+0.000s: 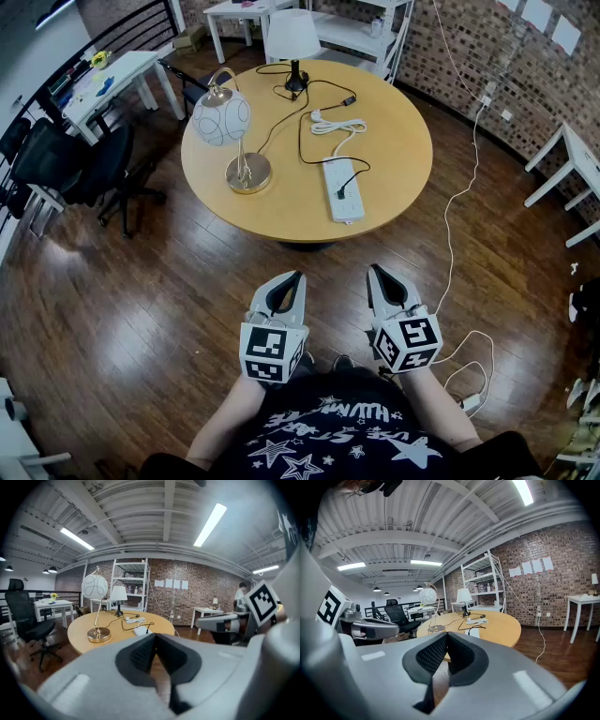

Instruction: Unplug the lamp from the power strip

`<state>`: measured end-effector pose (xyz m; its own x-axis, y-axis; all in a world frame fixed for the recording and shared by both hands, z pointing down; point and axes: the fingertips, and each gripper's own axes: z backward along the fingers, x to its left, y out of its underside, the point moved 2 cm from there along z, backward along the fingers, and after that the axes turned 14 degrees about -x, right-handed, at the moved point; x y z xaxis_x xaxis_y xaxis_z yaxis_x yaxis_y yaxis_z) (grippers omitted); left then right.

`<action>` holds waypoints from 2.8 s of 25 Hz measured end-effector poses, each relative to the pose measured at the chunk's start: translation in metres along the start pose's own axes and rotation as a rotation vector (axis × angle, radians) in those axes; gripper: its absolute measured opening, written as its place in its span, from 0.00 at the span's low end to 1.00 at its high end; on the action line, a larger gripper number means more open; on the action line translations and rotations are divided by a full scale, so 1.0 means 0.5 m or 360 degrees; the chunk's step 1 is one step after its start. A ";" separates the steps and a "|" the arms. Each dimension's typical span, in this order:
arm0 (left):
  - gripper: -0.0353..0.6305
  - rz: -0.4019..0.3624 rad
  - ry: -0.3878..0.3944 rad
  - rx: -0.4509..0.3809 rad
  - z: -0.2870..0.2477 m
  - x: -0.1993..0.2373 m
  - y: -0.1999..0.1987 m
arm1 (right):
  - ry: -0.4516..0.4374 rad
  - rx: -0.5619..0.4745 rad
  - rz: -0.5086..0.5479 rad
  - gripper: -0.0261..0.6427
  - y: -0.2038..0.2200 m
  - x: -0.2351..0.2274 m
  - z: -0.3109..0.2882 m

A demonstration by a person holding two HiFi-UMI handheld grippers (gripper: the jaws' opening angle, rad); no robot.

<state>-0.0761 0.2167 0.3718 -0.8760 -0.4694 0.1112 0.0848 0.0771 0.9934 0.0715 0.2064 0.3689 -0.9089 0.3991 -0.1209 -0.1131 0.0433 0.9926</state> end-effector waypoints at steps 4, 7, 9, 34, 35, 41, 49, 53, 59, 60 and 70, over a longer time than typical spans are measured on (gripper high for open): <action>0.06 0.0002 0.0014 -0.0008 0.005 0.027 -0.007 | 0.0059 -0.0031 -0.0001 0.05 -0.007 0.007 -0.011; 0.06 0.0002 0.0033 -0.0012 0.005 0.045 -0.008 | 0.0115 -0.0049 0.0005 0.05 -0.010 0.008 -0.017; 0.06 0.0003 0.0051 -0.0014 0.005 0.055 -0.008 | 0.0143 -0.0058 0.0017 0.05 -0.015 0.008 -0.017; 0.06 -0.0038 -0.0043 0.0060 -0.264 0.138 0.046 | -0.0035 0.0076 0.0018 0.05 0.081 -0.164 -0.268; 0.06 -0.0043 -0.0046 0.0053 -0.283 0.141 0.047 | -0.0062 0.0090 0.0023 0.05 0.086 -0.172 -0.283; 0.06 -0.0082 -0.0080 0.0030 -0.382 0.156 0.078 | -0.0216 0.0191 0.0006 0.05 0.133 -0.217 -0.345; 0.06 -0.0056 -0.0022 0.0051 -0.483 0.158 0.114 | -0.0527 0.0351 0.0020 0.05 0.205 -0.211 -0.398; 0.06 -0.0114 0.0014 0.0118 -0.522 0.163 0.138 | -0.0592 0.0405 0.0020 0.05 0.232 -0.202 -0.410; 0.06 -0.0074 0.0176 0.0215 -0.567 0.168 0.190 | -0.0528 0.0518 0.0071 0.05 0.257 -0.192 -0.418; 0.06 -0.0079 0.0210 0.0230 -0.574 0.168 0.200 | -0.0508 0.0530 0.0086 0.05 0.258 -0.191 -0.420; 0.06 -0.0085 0.0486 0.0330 -0.623 0.159 0.259 | -0.0434 0.0604 0.0117 0.16 0.265 -0.169 -0.417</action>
<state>0.0132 -0.0846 0.5178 -0.6918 -0.7160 0.0935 -0.0829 0.2074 0.9747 0.0498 -0.0128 0.5097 -0.7645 0.6376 -0.0947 0.1487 0.3174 0.9366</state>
